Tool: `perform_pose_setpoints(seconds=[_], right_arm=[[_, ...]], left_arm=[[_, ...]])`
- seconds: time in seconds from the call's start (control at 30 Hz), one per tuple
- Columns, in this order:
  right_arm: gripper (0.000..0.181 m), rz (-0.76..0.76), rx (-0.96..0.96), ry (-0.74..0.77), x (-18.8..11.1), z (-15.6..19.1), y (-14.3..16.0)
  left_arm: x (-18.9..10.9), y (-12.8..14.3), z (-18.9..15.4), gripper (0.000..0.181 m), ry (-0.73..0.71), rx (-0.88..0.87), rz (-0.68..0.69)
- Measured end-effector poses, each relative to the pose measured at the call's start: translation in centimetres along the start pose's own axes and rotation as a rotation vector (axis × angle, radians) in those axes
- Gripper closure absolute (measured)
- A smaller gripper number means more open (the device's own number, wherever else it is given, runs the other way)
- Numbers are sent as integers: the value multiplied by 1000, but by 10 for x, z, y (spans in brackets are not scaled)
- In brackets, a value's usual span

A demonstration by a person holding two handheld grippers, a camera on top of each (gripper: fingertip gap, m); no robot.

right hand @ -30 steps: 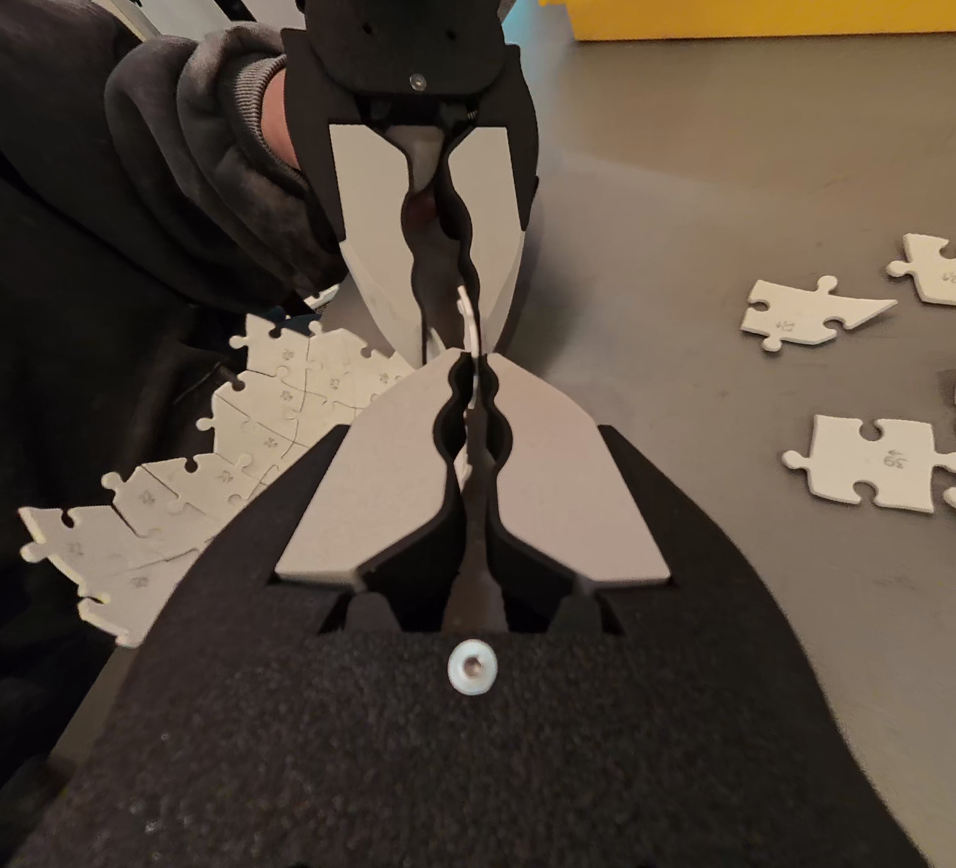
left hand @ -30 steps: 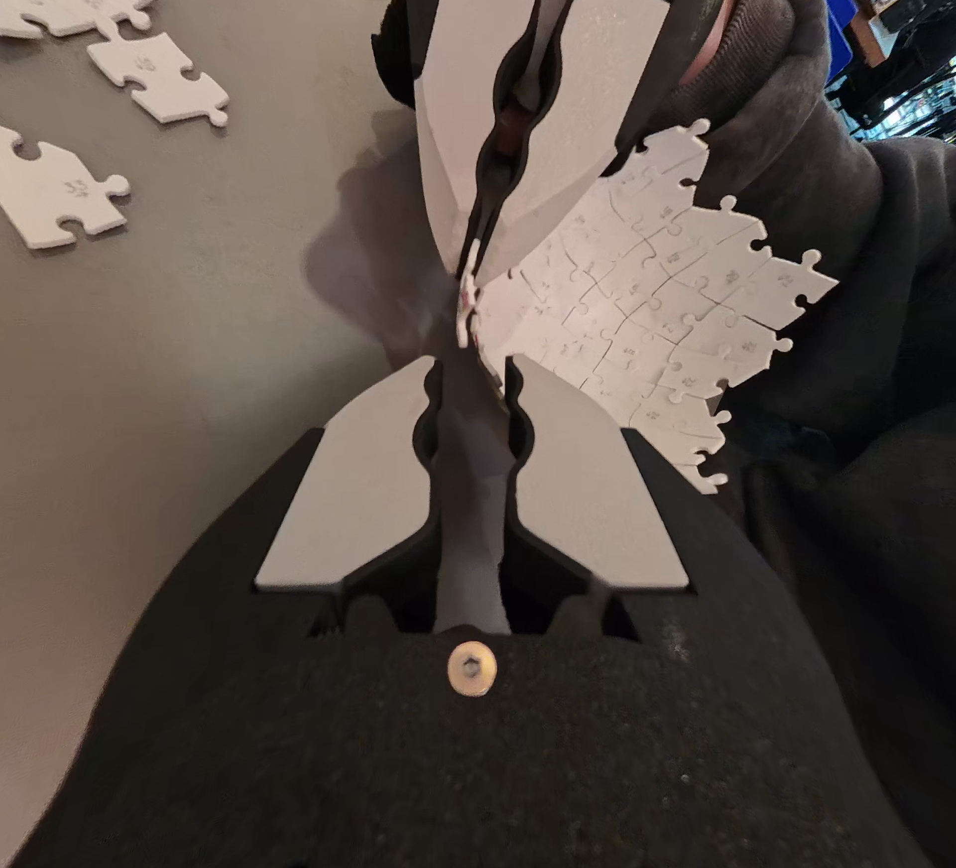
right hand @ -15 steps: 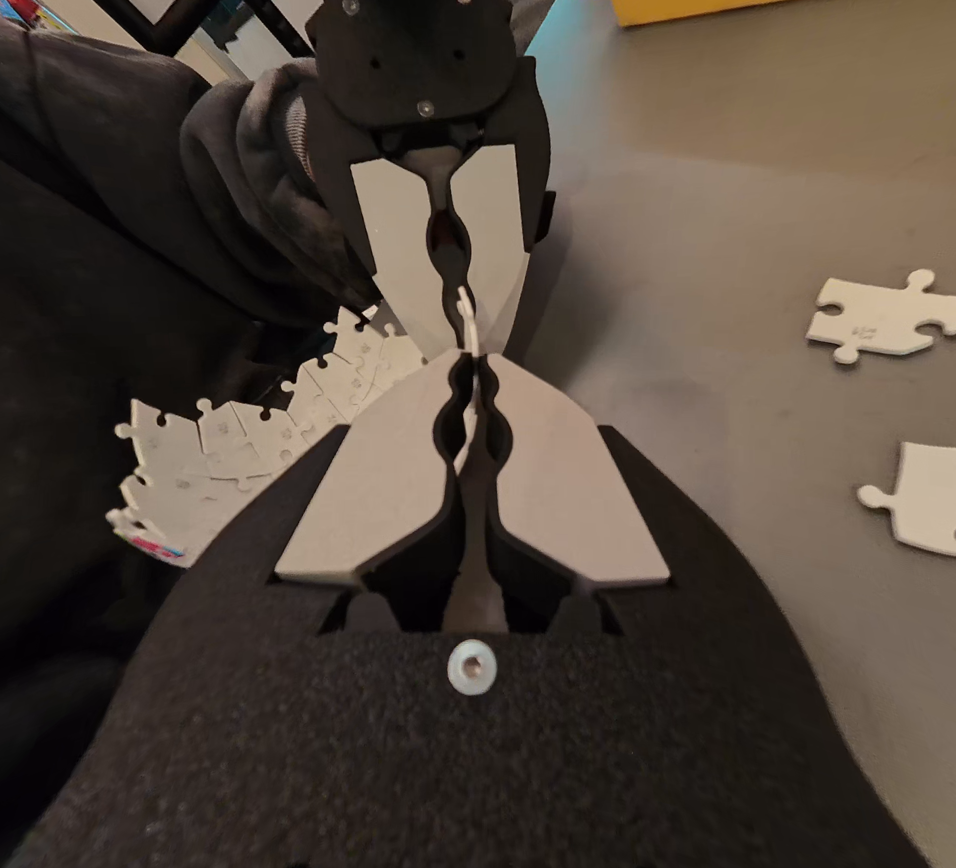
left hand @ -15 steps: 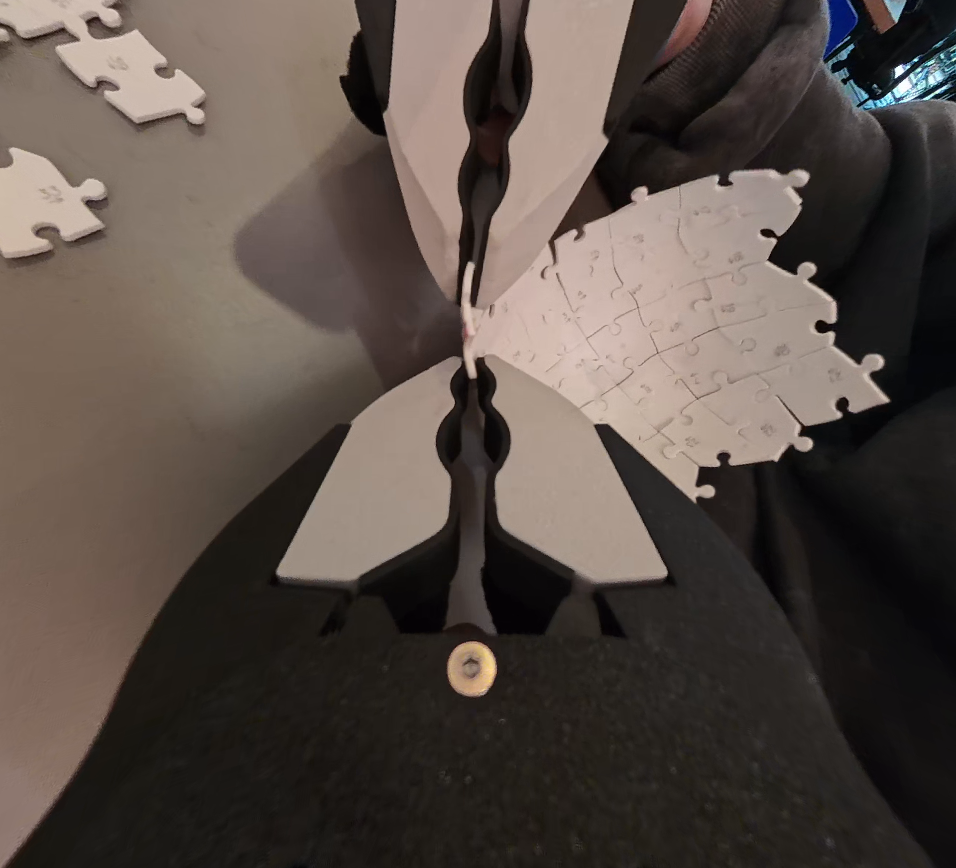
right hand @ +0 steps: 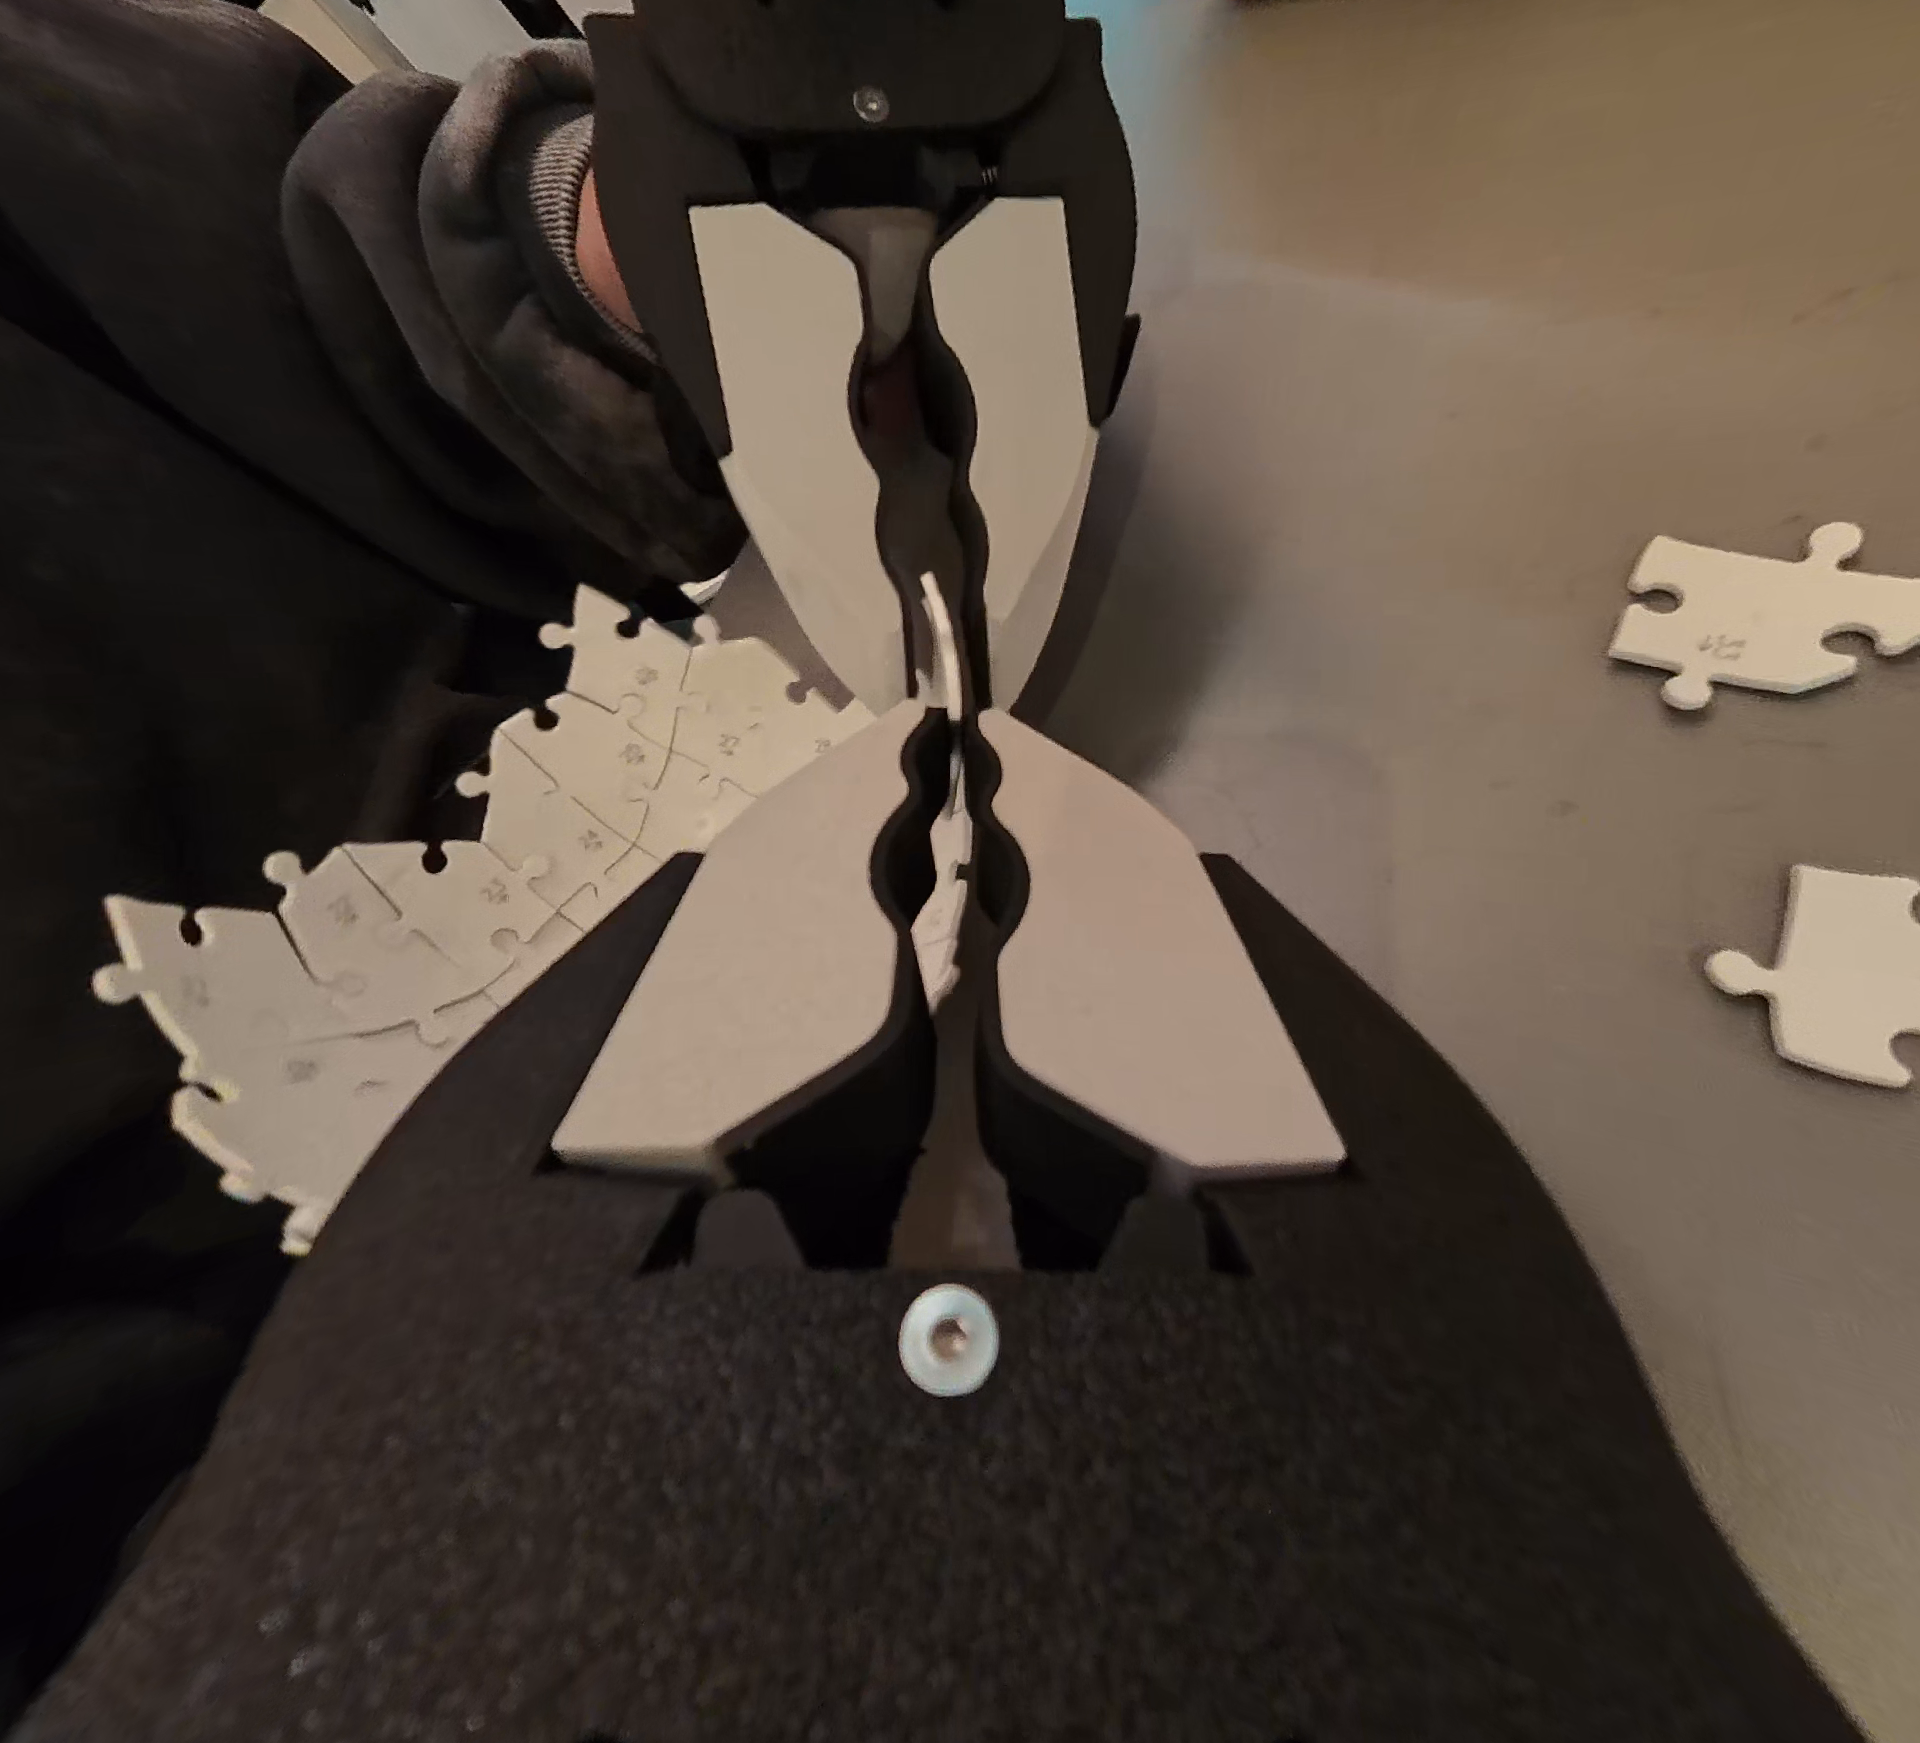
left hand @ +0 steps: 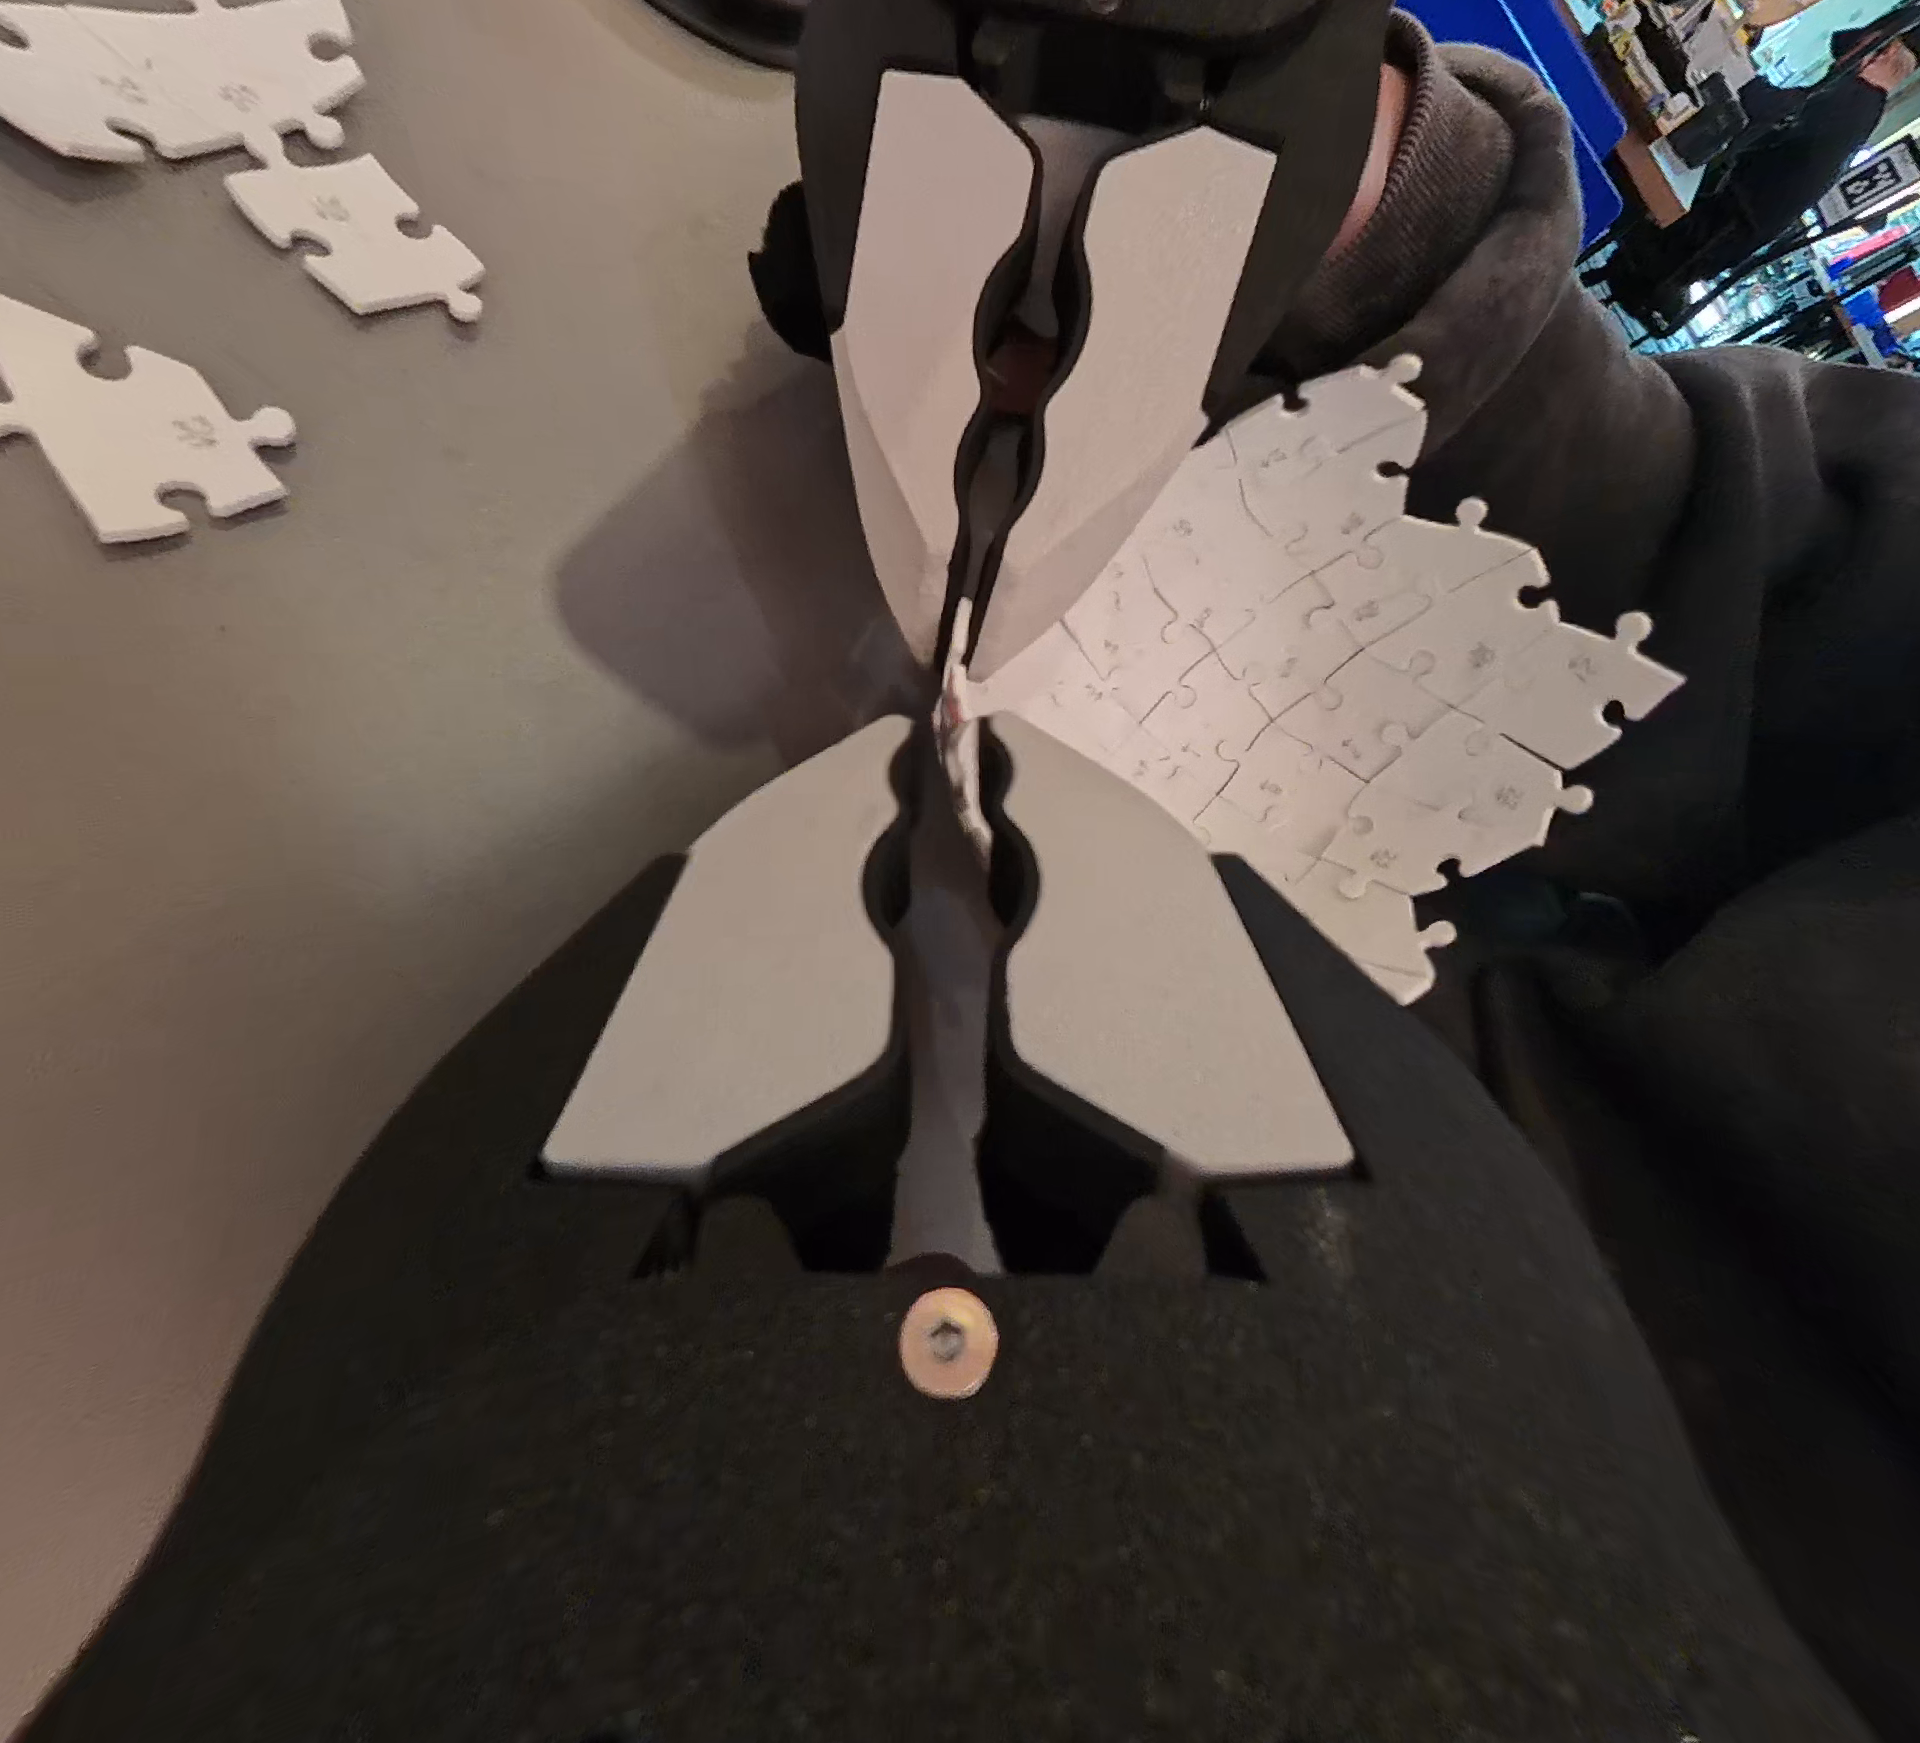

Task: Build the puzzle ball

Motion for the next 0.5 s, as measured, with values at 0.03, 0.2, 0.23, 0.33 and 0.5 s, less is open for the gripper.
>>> perform_pose_setpoints(seconds=[0.03, 0.2, 0.23, 0.33, 0.5], right_arm=[[179, 0, -2, -1, 0, 0, 0], [178, 0, -6, -4, 0, 0, -1], [174, 0, -2, 0, -1, 0, -2], [167, 2, 16, 46, -14, 1, -10], [161, 301, -12, 161, -28, 8, -14]], left_arm=[[-1, 0, -1, 179, -1, 7, 0], [-1, -1, -2, 179, -15, 24, 1], [-2, -1, -3, 179, -14, 25, 1], [-2, -1, -3, 179, -41, 39, 13], [-4, -3, -9, 179, -74, 68, 22]])
Point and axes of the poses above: each gripper's, where its closed fingertips meet, x out along the fingers, y out of its underside, z = x × y across the jaws, the point moved 9 cm from there along -x, back along the fingers, and after that the axes turned 12 degrees about -x, right-handed, at the moved point
